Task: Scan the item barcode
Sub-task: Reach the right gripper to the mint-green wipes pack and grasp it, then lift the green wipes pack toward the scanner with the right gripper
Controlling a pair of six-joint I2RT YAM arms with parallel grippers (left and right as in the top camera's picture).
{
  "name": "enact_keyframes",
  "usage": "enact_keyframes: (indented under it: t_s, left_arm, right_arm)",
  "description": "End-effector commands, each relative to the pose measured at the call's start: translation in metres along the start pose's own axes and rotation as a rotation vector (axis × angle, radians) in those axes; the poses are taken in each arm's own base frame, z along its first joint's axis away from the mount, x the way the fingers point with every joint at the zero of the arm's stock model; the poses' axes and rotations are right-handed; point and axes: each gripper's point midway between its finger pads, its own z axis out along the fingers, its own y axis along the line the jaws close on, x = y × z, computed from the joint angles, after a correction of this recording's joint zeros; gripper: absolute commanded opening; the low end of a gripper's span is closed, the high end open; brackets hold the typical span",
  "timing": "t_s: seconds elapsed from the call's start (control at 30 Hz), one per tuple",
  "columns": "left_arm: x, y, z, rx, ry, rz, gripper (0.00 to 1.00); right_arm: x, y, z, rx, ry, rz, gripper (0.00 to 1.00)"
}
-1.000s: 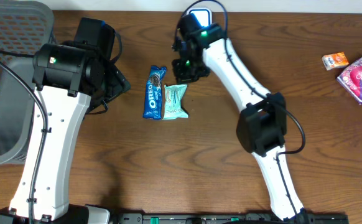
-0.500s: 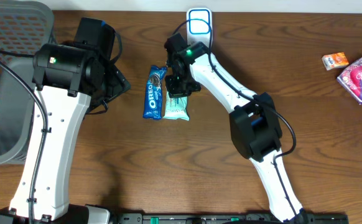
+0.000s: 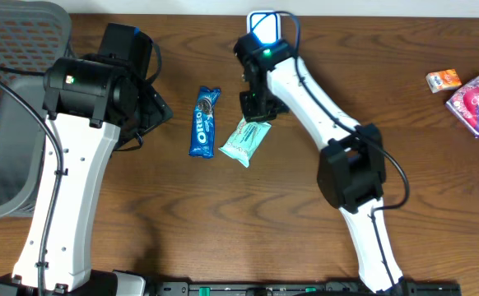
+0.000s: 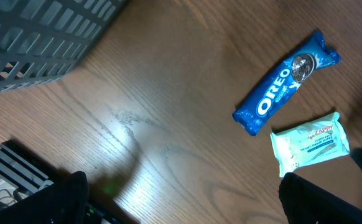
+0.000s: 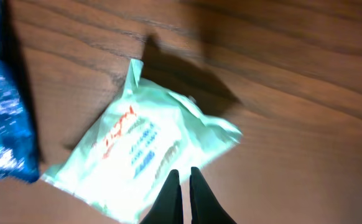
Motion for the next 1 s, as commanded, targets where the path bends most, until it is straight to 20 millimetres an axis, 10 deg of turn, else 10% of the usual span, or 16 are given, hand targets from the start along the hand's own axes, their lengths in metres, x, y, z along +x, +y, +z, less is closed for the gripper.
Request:
enact_keyframes:
  t_s: [0.0,0.53,0.97]
  left_arm:
    - [-0.002,0.004,0.001,-0.020,-0.010,-0.005,0.98]
    - [-0.002,0.004,0.001,-0.020,-0.010,-0.005,0.98]
    - [-0.002,0.004,0.001,-0.020,-0.010,-0.005,0.98]
  right_arm:
    - [0.006,0.008,-0.030,-0.026,-0.025,0.000,0.04]
    - [0.053,0.032,0.057,-0.004,0.095,0.010,0.01]
    - [-0.039,-0.028,0.022,0.020,-0.183,0.064,0.16]
